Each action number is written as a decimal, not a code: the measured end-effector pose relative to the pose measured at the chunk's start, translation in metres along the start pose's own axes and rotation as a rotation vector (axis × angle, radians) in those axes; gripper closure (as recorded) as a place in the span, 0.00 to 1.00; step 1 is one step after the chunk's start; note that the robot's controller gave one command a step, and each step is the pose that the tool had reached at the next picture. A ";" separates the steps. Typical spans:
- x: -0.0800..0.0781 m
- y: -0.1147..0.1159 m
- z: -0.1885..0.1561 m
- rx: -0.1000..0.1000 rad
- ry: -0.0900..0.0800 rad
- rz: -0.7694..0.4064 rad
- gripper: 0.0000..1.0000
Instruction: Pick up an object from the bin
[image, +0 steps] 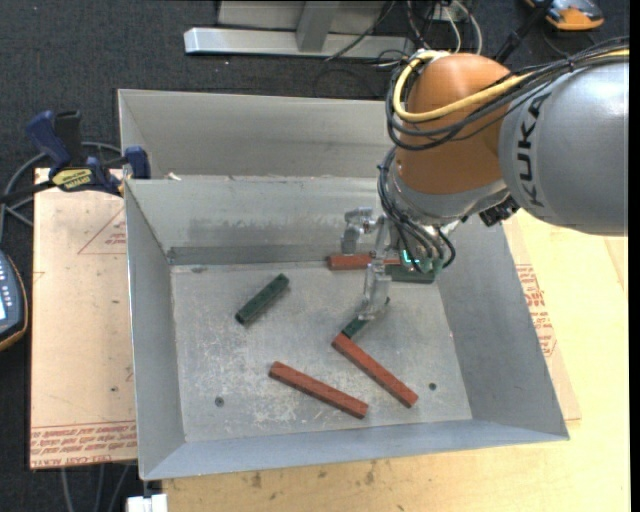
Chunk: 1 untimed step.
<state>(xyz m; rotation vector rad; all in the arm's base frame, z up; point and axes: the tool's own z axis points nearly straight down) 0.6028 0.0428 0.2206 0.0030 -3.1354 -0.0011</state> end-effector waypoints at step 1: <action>0.011 -0.067 0.143 0.001 -0.002 -0.453 0.00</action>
Offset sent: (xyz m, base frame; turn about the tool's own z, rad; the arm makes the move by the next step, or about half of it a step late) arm -0.0109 -0.0656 -0.1398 -0.4565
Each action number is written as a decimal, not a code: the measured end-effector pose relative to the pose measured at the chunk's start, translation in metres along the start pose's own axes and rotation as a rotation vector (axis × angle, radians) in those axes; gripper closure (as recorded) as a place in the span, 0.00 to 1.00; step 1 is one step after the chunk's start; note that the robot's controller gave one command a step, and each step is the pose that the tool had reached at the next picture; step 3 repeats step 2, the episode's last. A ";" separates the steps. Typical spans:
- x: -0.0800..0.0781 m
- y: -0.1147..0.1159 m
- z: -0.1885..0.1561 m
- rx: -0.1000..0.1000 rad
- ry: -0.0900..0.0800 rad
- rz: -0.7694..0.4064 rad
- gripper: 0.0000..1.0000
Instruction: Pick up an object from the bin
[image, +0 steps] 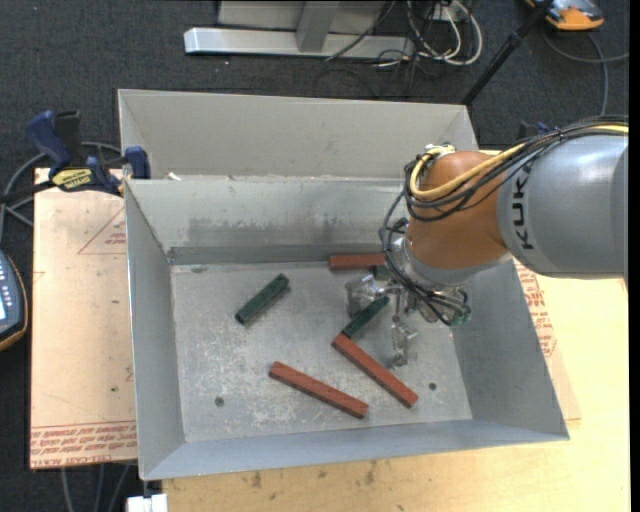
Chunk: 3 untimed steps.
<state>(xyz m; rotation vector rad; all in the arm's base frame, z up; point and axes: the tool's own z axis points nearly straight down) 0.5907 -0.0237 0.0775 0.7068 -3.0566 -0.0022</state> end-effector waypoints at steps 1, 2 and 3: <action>-0.002 0.001 -0.003 0.001 -0.005 -0.001 1.00; -0.025 -0.002 -0.136 0.008 -0.016 -0.006 1.00; -0.025 -0.002 -0.136 0.008 -0.016 -0.006 1.00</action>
Offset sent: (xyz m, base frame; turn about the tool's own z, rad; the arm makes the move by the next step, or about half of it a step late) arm 0.0000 0.0000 0.0000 0.0000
